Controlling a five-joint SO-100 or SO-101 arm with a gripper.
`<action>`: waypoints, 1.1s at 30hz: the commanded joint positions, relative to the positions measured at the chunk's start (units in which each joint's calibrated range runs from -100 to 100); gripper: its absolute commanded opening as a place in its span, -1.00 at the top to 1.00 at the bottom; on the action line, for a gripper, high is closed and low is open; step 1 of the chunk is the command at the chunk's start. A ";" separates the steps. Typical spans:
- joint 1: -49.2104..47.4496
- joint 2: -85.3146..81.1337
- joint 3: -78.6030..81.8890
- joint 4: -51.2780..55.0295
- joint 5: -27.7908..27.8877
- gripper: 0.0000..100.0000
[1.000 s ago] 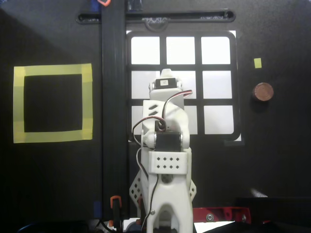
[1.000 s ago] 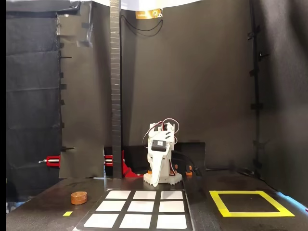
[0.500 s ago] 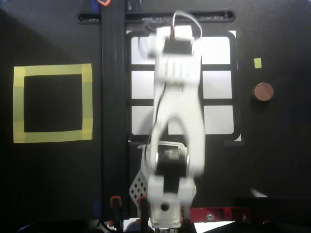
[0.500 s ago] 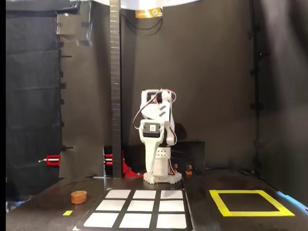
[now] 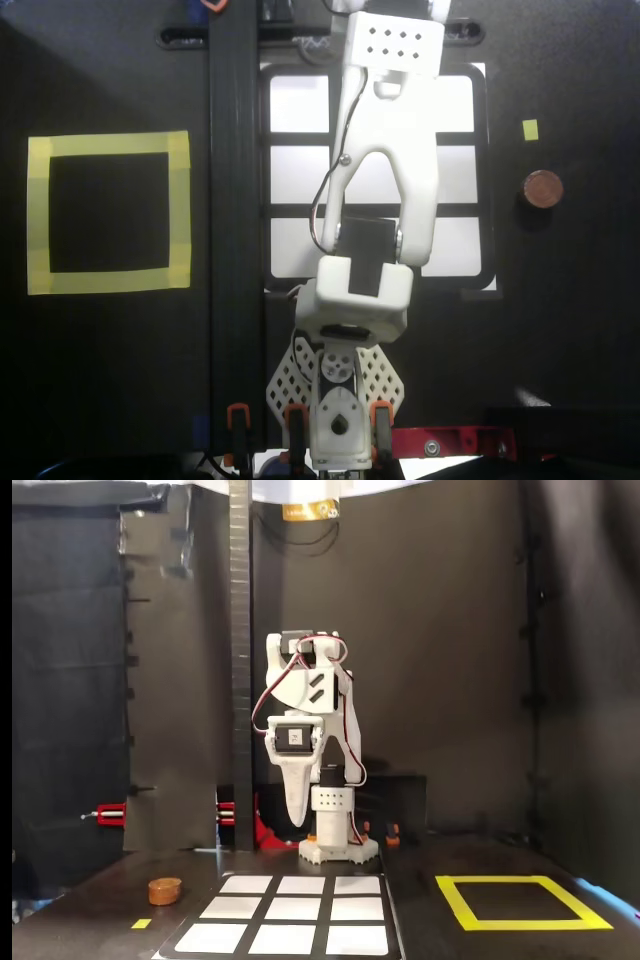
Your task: Pick and place at Grid spot 1
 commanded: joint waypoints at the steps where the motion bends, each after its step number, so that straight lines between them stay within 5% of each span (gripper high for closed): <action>1: 1.11 -0.10 -2.33 0.24 2.98 1.00; 5: 5.05 -0.10 -2.33 0.24 12.01 1.00; 10: 14.01 -0.01 -2.24 1.32 29.69 1.00; 17: 26.41 1.53 -2.24 0.32 44.93 1.00; 28: 40.74 3.42 -2.24 -8.06 59.39 1.00; 33: 42.84 4.54 -2.24 -8.73 60.81 1.00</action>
